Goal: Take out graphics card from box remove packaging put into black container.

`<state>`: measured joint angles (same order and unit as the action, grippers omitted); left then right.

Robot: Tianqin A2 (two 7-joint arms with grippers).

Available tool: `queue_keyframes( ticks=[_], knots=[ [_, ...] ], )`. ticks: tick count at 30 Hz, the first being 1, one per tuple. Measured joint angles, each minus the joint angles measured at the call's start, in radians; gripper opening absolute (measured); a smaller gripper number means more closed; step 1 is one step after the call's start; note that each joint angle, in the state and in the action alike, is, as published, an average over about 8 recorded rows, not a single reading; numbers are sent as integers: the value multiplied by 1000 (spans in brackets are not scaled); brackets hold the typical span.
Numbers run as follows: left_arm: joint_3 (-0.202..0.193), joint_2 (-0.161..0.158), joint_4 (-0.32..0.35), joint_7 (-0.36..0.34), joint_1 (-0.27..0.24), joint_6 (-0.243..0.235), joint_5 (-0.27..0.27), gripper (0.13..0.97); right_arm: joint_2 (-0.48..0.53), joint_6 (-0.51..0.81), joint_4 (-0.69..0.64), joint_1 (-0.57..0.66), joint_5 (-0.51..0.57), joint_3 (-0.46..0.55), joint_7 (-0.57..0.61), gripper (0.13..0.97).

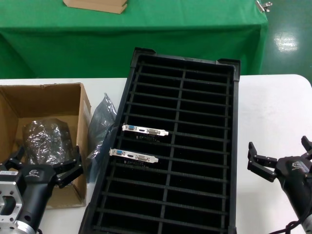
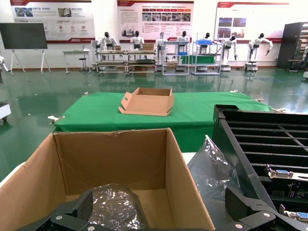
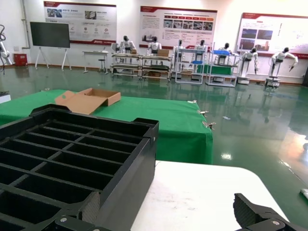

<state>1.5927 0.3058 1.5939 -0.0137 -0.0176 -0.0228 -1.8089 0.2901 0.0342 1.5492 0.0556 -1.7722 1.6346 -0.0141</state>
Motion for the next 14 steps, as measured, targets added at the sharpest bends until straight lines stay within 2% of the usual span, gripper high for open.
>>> queue_keyframes(
  ticks=[14],
  knots=[
    [0, 0, 0, 0, 0, 0, 0, 966, 0, 0, 0, 0, 0, 0, 0, 966]
  ],
)
